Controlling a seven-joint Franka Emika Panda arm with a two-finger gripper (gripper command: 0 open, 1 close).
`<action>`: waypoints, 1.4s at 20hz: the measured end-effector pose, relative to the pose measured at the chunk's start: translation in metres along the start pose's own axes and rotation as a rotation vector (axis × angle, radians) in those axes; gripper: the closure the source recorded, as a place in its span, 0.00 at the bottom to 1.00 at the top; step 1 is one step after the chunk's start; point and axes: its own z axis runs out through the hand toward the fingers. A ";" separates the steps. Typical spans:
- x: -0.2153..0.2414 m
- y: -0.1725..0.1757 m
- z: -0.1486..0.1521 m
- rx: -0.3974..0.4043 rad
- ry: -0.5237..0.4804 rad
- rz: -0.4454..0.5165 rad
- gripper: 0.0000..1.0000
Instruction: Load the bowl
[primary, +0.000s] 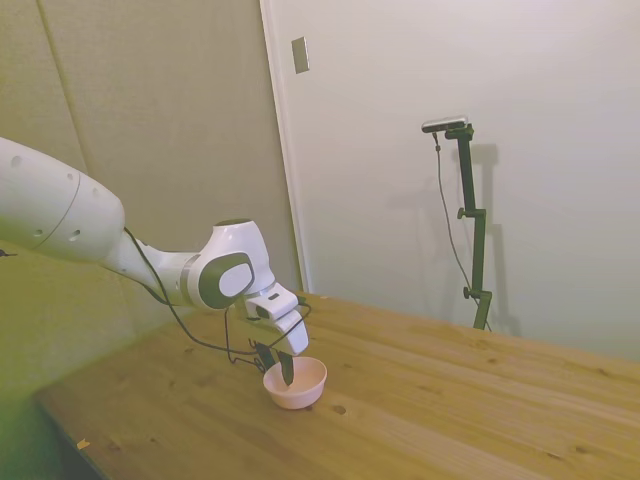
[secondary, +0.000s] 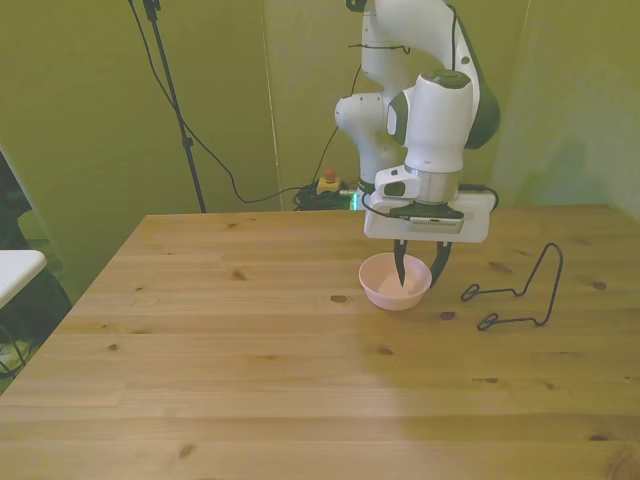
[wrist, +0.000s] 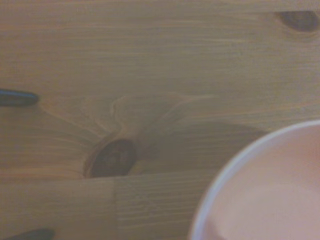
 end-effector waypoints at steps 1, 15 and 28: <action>0.001 0.001 0.000 0.000 0.000 0.000 1.00; 0.015 0.000 -0.006 0.061 -0.055 0.000 1.00; 0.002 -0.006 -0.118 0.330 -0.195 -0.075 1.00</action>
